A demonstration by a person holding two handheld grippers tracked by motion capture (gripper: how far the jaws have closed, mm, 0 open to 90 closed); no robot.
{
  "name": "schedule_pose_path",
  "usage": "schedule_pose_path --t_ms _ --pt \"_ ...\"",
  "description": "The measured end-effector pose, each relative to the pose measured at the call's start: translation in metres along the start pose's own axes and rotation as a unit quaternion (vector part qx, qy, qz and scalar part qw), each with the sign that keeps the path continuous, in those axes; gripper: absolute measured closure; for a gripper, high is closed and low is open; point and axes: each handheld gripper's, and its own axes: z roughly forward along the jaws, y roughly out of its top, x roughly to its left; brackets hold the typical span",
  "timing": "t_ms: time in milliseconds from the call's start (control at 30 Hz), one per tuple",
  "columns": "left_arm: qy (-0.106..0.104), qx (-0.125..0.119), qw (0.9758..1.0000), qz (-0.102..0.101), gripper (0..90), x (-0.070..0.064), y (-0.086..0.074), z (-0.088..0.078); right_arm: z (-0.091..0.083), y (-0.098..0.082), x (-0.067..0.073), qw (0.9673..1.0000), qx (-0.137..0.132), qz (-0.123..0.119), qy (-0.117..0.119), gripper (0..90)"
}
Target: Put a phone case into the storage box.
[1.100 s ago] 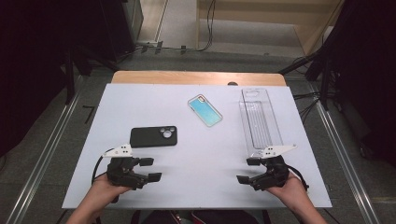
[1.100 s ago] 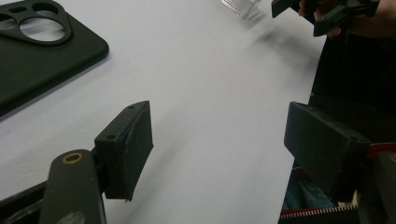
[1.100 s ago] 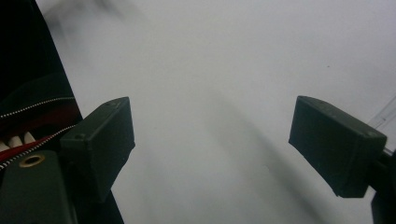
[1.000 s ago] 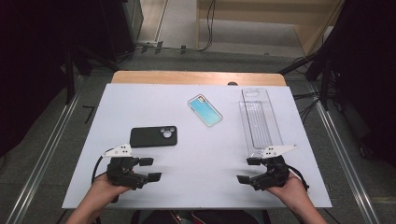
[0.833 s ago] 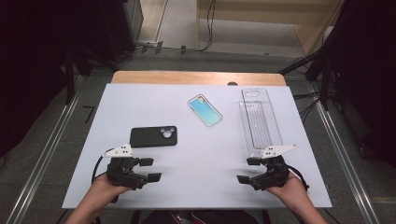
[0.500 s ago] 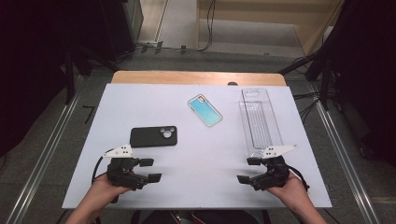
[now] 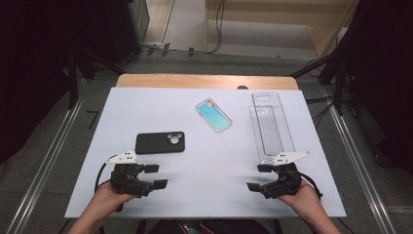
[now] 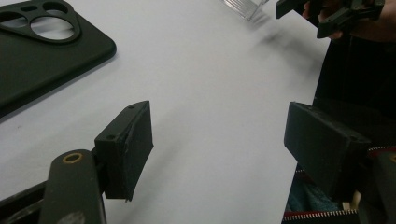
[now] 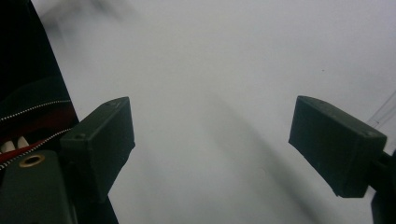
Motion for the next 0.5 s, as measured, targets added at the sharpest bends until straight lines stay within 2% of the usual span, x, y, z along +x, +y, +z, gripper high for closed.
schedule_pose_path --t_ms 367,500 --pt "0.005 -0.003 1.0 -0.005 24.2 0.0017 0.0007 -0.0007 -0.0028 0.0037 0.0028 1.0 -0.004 0.002 -0.001 12.2" --pt "0.006 -0.002 1.0 -0.003 24.2 0.0015 0.0008 -0.0022 -0.0036 0.0088 0.0047 1.0 0.003 -0.002 0.0 12.2"
